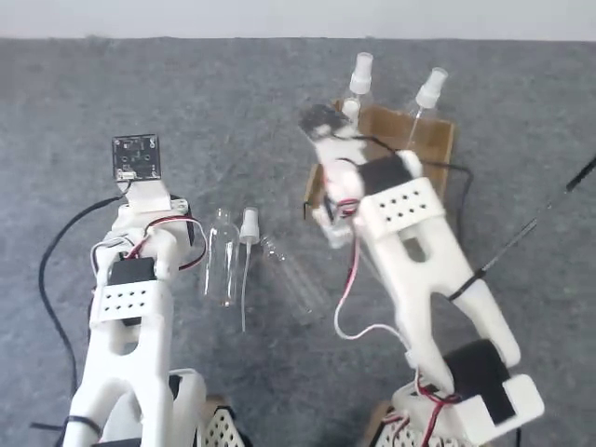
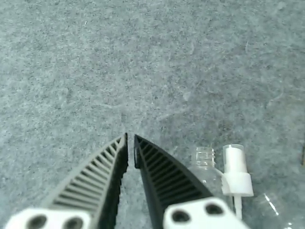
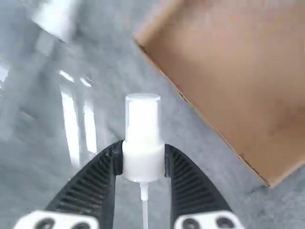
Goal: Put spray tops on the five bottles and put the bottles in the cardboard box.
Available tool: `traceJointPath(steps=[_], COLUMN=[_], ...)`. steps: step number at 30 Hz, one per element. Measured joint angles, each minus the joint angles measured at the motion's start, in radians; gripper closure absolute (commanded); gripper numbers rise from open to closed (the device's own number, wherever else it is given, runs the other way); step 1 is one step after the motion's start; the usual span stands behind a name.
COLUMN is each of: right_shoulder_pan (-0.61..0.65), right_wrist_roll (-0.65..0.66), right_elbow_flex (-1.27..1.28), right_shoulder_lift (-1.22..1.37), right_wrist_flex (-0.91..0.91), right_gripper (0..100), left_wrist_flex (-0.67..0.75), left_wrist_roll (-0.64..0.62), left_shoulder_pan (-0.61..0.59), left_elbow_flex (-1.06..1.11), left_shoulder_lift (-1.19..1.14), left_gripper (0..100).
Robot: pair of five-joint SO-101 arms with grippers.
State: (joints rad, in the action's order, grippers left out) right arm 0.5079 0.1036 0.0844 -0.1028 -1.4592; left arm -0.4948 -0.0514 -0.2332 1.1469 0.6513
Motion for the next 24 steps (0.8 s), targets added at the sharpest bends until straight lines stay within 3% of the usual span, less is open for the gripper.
traceJointPath(steps=[6,11,17,20,24], right_shoulder_pan=[0.204,0.273,0.275,0.275,0.278], right_wrist_roll=[-0.152,-0.359,-0.62,-0.643,-0.626], right_elbow_flex=[-0.193,-0.301,-0.324,-0.324,-0.327], right_shoulder_lift=[0.201,0.381,0.468,0.483,0.483], right_wrist_flex=[0.003,0.058,0.13,0.127,0.106], right_gripper=[98.1,97.6,79.4,72.3,70.9], left_wrist_flex=[0.0,0.0,0.0,0.0,0.0], left_wrist_roll=[0.0,0.0,0.0,0.0,0.0], left_shoulder_pan=[0.0,0.0,0.0,0.0,0.0], left_elbow_flex=[0.0,0.0,0.0,0.0,0.0], left_shoulder_lift=[0.0,0.0,0.0,0.0,0.0], left_gripper=[99,99,99,99,99])
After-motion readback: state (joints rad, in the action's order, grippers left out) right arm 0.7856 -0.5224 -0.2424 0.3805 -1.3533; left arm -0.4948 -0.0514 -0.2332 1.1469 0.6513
